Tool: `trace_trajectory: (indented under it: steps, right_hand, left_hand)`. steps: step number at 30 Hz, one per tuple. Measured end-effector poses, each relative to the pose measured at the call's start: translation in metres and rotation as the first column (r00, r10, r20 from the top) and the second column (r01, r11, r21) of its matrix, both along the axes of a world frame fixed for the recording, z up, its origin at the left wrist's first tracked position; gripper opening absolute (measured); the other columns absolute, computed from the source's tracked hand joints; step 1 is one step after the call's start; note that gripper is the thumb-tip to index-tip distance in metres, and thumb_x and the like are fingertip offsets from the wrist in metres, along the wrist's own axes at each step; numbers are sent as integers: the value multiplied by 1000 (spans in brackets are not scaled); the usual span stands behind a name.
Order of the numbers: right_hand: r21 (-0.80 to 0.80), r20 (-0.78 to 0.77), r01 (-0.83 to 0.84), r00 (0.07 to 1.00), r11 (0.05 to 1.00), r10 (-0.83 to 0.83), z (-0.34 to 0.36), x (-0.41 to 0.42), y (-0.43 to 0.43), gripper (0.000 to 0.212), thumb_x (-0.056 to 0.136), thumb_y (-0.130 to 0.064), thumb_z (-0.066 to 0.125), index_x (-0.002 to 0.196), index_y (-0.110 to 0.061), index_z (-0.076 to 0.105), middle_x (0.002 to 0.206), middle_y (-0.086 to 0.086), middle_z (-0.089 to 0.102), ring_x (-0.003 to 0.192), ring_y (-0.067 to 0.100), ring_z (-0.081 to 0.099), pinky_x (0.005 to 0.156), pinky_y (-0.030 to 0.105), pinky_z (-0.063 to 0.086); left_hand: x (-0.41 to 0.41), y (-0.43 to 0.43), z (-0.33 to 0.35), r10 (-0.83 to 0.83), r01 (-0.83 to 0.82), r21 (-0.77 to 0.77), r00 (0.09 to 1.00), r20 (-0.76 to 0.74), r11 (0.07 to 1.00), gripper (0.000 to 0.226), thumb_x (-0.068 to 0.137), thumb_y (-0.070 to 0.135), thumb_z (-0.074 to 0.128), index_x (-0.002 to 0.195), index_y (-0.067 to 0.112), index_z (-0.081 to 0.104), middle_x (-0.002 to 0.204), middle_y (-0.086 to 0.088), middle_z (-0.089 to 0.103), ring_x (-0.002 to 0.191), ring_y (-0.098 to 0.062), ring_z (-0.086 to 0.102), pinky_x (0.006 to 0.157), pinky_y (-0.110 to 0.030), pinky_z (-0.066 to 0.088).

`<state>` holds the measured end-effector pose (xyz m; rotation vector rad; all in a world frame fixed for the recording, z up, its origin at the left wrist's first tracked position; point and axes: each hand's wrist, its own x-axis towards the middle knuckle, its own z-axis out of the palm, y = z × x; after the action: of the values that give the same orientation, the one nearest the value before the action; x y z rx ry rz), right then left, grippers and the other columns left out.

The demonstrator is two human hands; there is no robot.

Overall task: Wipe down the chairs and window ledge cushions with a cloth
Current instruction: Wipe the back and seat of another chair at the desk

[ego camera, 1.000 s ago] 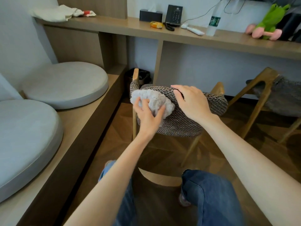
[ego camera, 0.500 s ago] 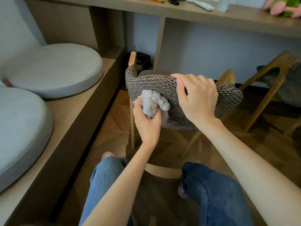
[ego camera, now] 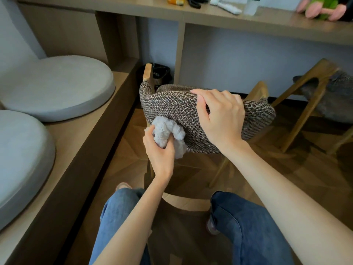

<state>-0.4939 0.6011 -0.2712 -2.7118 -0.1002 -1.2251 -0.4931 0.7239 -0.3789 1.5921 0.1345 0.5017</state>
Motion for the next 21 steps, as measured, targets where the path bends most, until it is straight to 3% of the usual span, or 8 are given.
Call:
trace_trajectory:
  steps: [3,5,8,11,14,18,21]
  right_hand:
    - [2,5,18,1000,1000,-18,1,-1,2,33,99,-29,40,111,-28,70,94,-6,72,84,21,63,79,36,38]
    - [3,-4,18,1000,1000,-18,2,0,4,34,99,-29,39,112,-28,70,94,-6,72,85,21,63,79,36,38]
    - [10,-6,11,1000,1000,-11,1,-1,4,35,99,-30,37,112,-29,70,94,-6,72,85,20,63,79,35,37]
    - [17,13,16,1000,1000,-16,0,1,5,34,99,-29,39,111,-29,70,91,-6,72,83,21,62,79,35,36]
    - [25,14,18,1000,1000,-18,0,1,6,34,98,-29,39,111,-29,70,91,-6,72,83,21,62,79,35,36]
    - [18,37,21,999,1000,-22,-2,2,6,32,98,-28,41,110,-29,71,92,-6,72,83,20,62,80,35,36]
    - [9,40,33,999,999,-33,-3,4,5,33,98,-28,40,110,-29,71,91,-7,72,83,20,62,79,35,36]
  left_hand:
    - [6,3,38,82,-78,-23,969,232,997,43,84,19,67,114,42,45,111,23,48,110,-6,50,91,-18,41]
    - [13,2,53,65,-73,26,966,250,997,44,85,18,66,123,30,47,119,13,49,114,-7,47,96,-19,40]
    - [12,2,52,24,-31,37,986,163,999,50,85,14,67,131,14,47,128,-6,48,115,-1,44,100,-13,36]
    - [15,4,43,24,-30,39,989,144,999,51,84,11,68,131,11,47,126,-8,49,118,-11,46,100,-18,38]
    - [21,6,29,34,-35,24,997,71,999,50,83,12,68,129,12,48,124,-6,52,117,-13,47,99,-23,38]
    - [24,11,-7,-47,54,35,986,-160,998,62,81,19,70,137,19,42,132,-3,46,119,-9,41,101,-29,35]
    - [30,13,-21,-81,93,44,973,-217,995,64,80,23,72,135,25,40,129,-3,43,110,-9,43,93,-29,35]
